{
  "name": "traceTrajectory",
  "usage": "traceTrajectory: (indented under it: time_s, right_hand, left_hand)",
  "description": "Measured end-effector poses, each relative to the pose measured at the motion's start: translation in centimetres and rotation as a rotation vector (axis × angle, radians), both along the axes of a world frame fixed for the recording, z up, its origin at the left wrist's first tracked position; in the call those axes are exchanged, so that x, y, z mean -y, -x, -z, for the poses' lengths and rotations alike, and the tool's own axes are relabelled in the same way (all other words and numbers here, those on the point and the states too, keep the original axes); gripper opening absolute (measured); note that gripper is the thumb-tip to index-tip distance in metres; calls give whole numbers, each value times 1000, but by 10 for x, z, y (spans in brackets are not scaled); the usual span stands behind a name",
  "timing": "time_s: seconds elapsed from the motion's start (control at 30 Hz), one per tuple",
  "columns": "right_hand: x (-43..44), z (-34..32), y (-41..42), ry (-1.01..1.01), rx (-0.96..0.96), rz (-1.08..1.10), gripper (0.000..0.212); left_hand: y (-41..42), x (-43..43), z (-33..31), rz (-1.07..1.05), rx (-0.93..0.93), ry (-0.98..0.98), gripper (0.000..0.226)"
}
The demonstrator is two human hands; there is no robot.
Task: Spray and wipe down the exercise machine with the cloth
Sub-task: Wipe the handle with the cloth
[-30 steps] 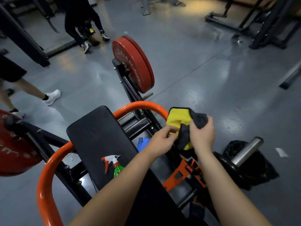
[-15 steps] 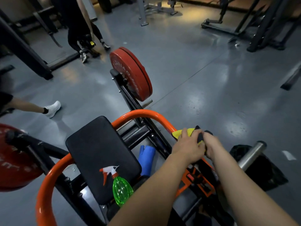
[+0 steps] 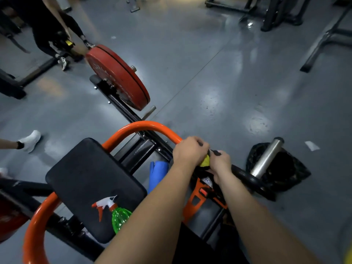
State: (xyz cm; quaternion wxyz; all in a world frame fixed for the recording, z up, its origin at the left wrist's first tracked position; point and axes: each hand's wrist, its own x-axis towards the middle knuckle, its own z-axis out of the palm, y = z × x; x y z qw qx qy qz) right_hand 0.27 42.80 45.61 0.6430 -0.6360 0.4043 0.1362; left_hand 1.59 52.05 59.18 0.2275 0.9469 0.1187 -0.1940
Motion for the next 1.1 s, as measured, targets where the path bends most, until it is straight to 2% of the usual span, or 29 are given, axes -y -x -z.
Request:
traceTrajectory:
  time_s: [0.07,0.2,0.33,0.43,0.53,0.67,0.77,0.83,0.87,0.97,1.0,1.1]
  right_hand:
    - [-3,3,-5,70,-24,-60,25]
    - [-5,-17,-12,57,-81,-75,27]
    - [-4,16,-27,20,-132,-99,12]
    - [-5,25,-25,28,-80,-84,13]
    - [-8,-1,-3,74,44,-38,29]
    - [-13,-16,32,210,83,-52,32]
    - [-21,-22,51,242,41,-30,26]
    - [-22,-29,62,180,48,0,21]
    - [-21,-34,65,160,52,21,20]
    - [-13,-55,67,159,94,112,19]
    - [-11,-66,66,195,117,135,19]
    - [-7,-104,57,300,269,190,25]
  left_hand:
    - [-2,-1,3,-25,10,-46,37]
    - [-7,5,11,-29,40,-132,31]
    - [-17,9,17,-29,-23,-209,31]
    - [-27,12,18,-29,-60,-220,25]
    - [-26,11,18,-30,-53,-167,27]
    - [-15,6,16,-19,138,9,18]
    - [10,4,24,151,580,-112,21]
    - [22,4,31,237,703,-139,32]
    - [22,2,33,252,702,-106,35]
    - [19,-4,27,154,494,77,40]
    - [21,-6,23,75,430,187,37]
    - [26,-18,26,-285,306,721,25]
